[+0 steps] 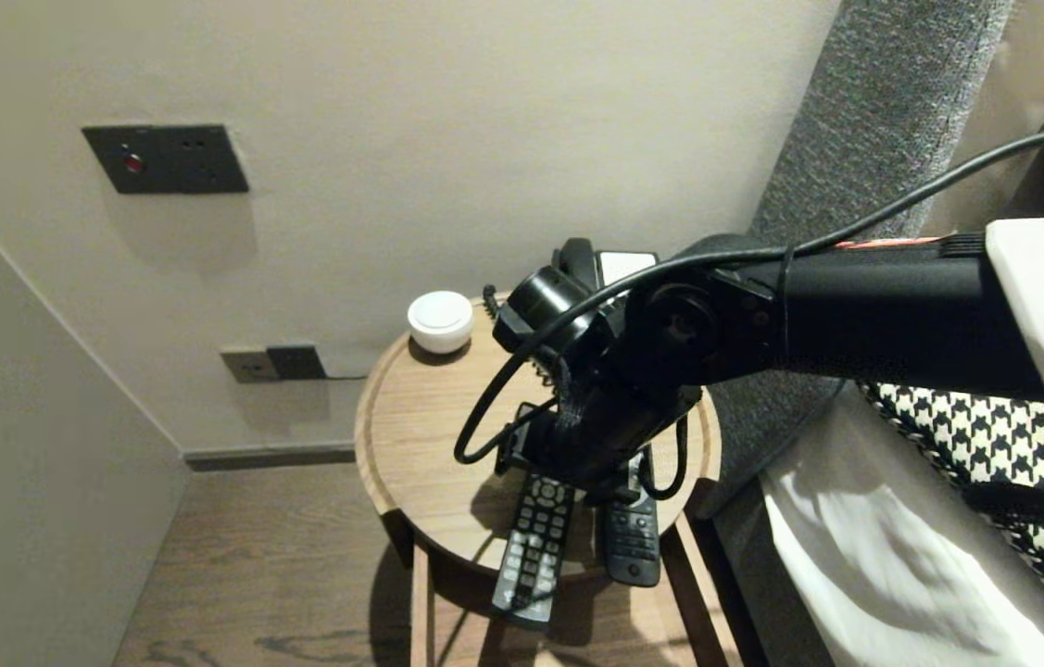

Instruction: Take the remote control out of the drawer one by one and place them on the table, then close the nightstand drawer

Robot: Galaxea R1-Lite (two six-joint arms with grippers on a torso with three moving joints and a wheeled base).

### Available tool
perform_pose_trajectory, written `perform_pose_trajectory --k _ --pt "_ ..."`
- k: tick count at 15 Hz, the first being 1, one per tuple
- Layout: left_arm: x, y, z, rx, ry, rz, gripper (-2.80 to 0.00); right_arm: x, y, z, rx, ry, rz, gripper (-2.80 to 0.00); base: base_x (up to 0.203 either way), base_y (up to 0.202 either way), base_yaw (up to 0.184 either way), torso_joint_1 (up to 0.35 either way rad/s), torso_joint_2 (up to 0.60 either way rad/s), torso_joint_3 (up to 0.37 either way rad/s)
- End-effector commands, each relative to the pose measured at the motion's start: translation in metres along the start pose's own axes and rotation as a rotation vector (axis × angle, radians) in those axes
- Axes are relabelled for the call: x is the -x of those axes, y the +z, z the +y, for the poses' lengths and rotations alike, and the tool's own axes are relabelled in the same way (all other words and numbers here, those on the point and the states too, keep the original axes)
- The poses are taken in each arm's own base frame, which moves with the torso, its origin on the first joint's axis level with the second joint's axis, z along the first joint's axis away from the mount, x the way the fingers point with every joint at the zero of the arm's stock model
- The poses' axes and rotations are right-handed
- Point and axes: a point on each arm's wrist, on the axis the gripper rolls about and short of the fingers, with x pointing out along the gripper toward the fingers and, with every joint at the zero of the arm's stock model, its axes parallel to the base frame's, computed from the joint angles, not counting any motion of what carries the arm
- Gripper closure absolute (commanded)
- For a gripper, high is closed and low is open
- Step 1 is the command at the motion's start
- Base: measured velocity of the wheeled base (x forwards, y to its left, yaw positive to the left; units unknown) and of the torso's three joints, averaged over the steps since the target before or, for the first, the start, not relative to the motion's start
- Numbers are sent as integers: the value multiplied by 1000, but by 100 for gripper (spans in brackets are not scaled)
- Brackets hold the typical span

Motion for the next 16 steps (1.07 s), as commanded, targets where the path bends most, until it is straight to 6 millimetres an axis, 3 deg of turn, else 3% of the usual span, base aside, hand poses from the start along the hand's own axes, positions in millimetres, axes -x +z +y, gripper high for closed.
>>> perform_pose_trajectory --k 1,5,8,9,16 --pt "0 0 0 0 1 -2 0 24 2 0 1 43 -28 -280 0 0 0 0 0 0" --pt "0 0 0 0 1 -2 0 58 1 0 4 113 -70 -280 0 0 0 0 0 0" --pt "0 0 0 1 1 -4 0 94 3 -6 -3 177 -118 -280 0 0 0 0 0 0" --pt "0 0 0 0 1 -2 0 108 4 -11 -6 199 -138 0 0 0 0 0 0 0" --pt "0 0 0 0 1 -4 0 194 28 -81 -73 169 -305 0 0 0 0 0 0 0"
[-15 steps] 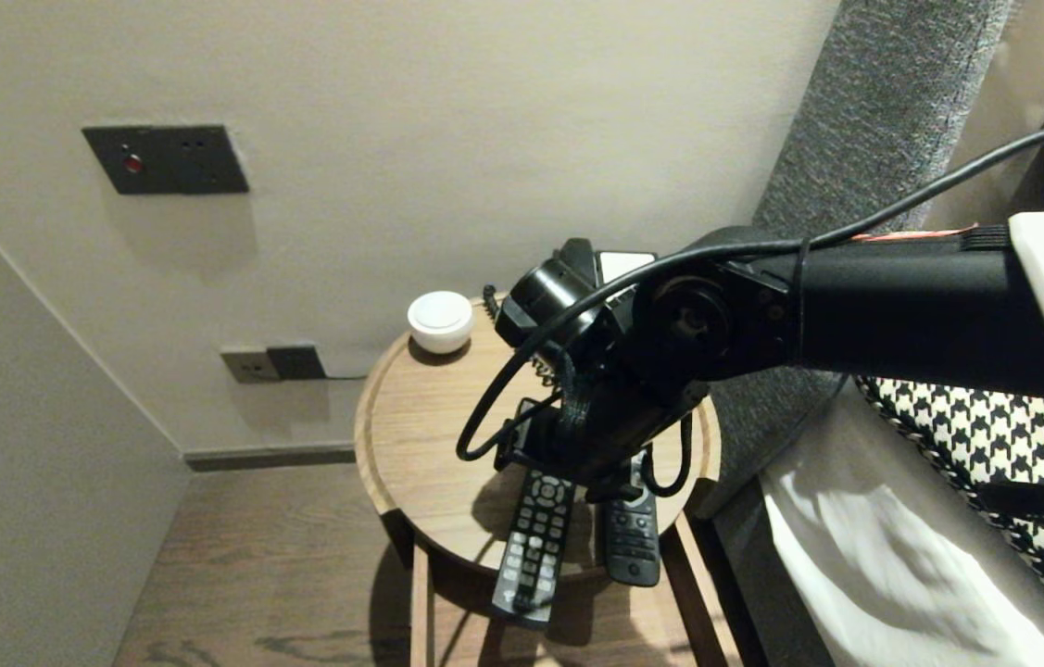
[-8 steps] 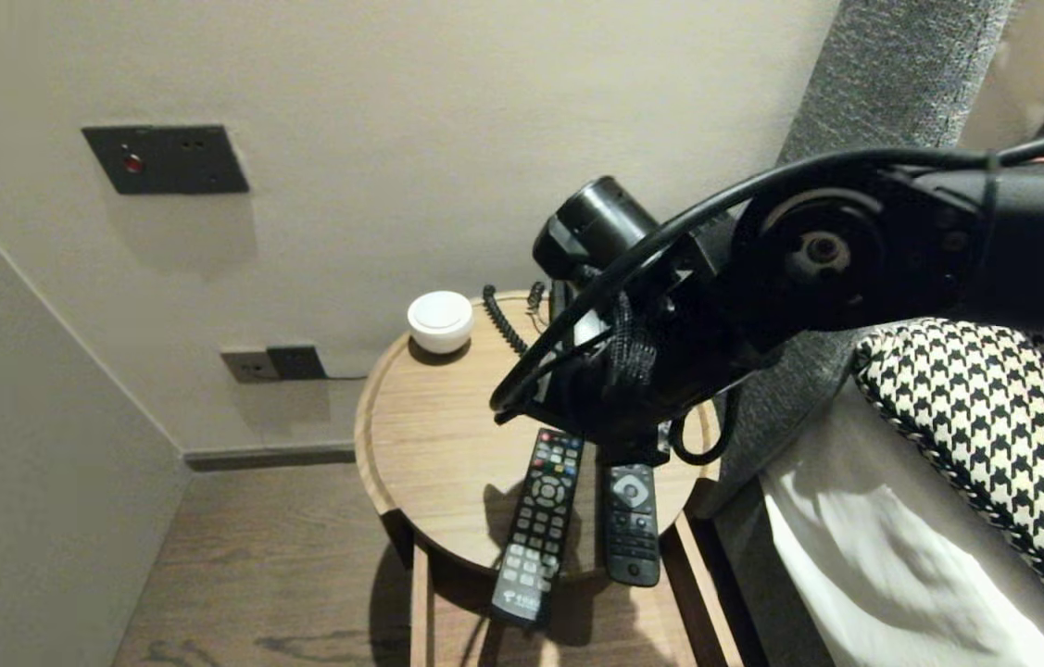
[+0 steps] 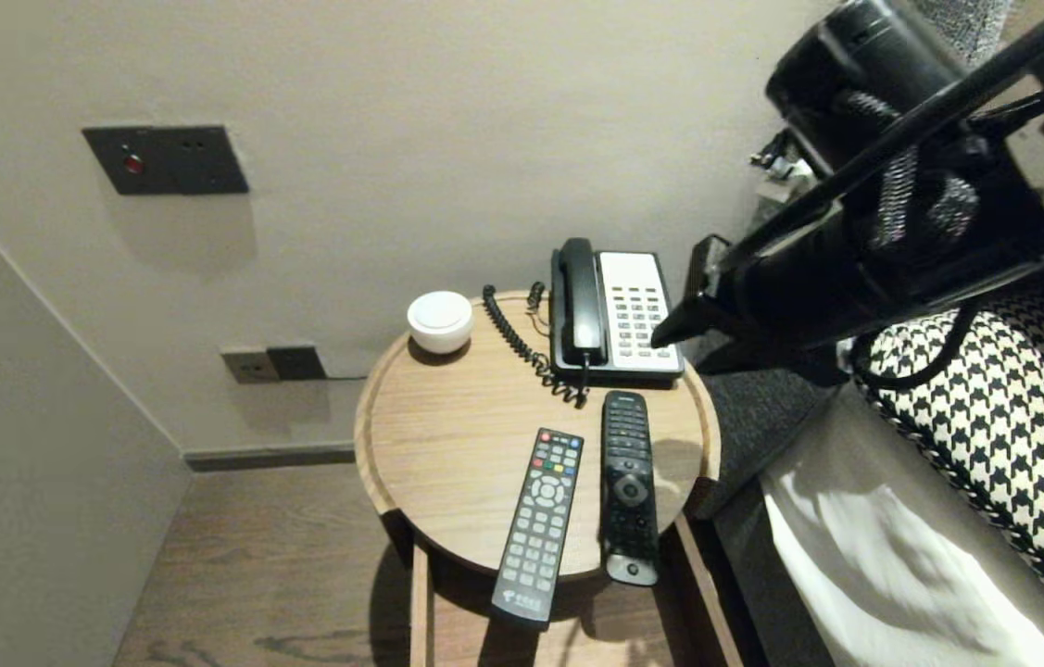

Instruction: Close the nightstand drawer

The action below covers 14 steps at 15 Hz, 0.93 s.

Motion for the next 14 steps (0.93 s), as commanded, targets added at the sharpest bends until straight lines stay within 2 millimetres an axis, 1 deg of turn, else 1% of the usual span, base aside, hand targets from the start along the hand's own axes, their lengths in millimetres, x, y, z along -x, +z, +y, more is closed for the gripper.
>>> perform_pose_trajectory --k 1,4,6,9,10,12,14 --pt "0 0 0 1 1 -3 0 48 11 -25 -35 -1 -85 0 0 0 0 0 0 0" --pt "0 0 0 0 1 -4 0 79 6 -48 -10 -35 -117 0 0 0 0 0 0 0" --pt "0 0 0 1 2 -3 0 93 4 -64 -7 -66 -149 0 0 0 0 0 0 0" --pt "0 0 0 1 1 -2 0 109 4 -99 9 -179 -216 0 0 0 0 0 0 0" --pt "0 0 0 1 1 -3 0 111 -1 -110 23 -213 -213 0 0 0 0 0 0 0" --pt "0 0 0 1 1 -3 0 114 -14 -121 55 -234 -202 0 0 0 0 0 0 0" --pt "0 0 0 0 1 -4 0 106 -29 -133 58 -260 -140 0 0 0 0 0 0 0"
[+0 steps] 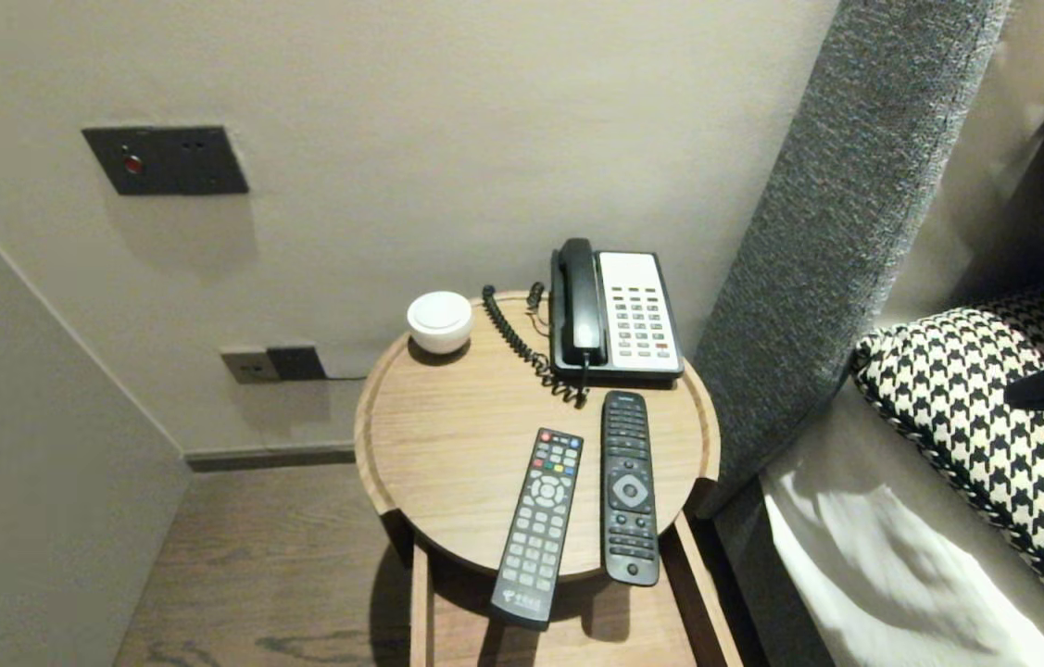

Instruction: Close the nightstand drawer

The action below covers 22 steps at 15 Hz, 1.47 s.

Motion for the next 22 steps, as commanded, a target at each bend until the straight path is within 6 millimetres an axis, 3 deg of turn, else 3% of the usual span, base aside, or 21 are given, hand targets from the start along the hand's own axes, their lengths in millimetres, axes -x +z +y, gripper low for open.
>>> perform_pose_trajectory --k 1,6,9,13,22 --pt "0 0 0 1 1 -4 0 -2 -25 -15 0 -26 67 0 0 0 0 0 0 0" --pt "0 0 0 0 1 -4 0 -41 -79 -37 18 -37 387 0 0 0 0 0 0 0" --pt "0 0 0 0 1 -3 0 -61 -106 -40 106 -31 567 0 0 0 0 0 0 0" --pt "0 0 0 0 1 -4 0 -88 -128 -32 201 -19 739 0 0 0 0 0 0 0" --pt "0 0 0 0 1 -3 0 -148 -162 4 289 24 780 0 0 0 0 0 0 0"
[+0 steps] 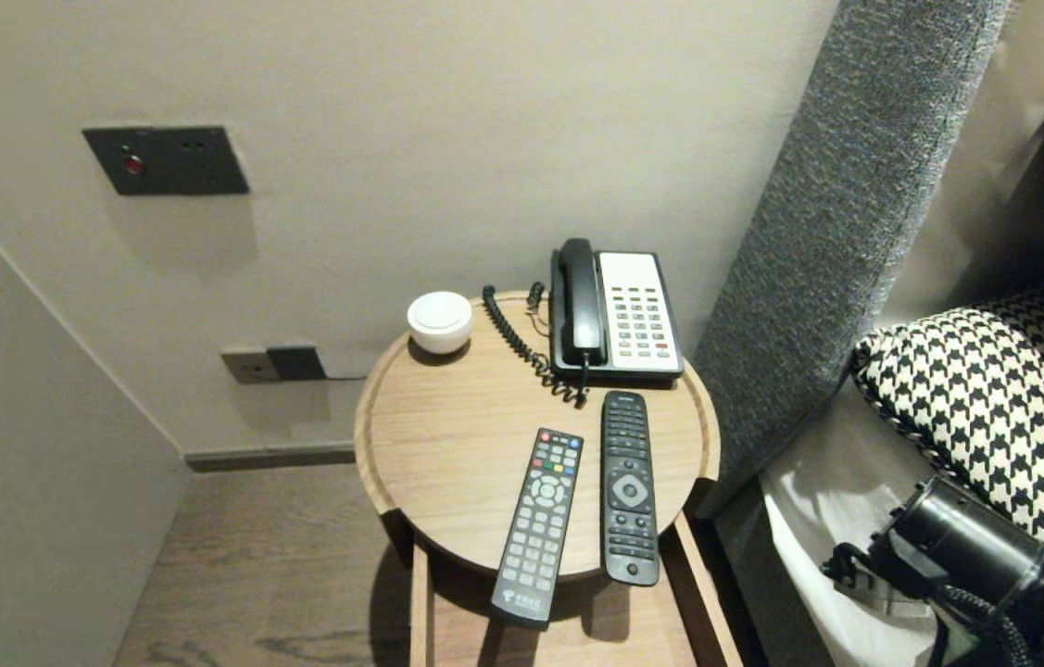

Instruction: Close the nightstand drawer

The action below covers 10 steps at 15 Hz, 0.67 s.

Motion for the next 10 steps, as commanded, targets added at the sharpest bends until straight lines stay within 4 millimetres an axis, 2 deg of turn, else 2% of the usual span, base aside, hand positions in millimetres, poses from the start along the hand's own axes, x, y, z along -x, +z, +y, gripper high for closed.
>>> perform_pose_trajectory --k 1,6,10 --pt "0 0 0 -1 1 -3 0 -20 3 8 7 -23 53 0 0 0 0 0 0 0" --pt "0 0 0 -1 1 -2 0 -25 8 17 12 -16 25 0 0 0 0 0 0 0" --pt "0 0 0 0 1 -3 0 -23 16 23 0 -32 -73 0 0 0 0 0 0 0"
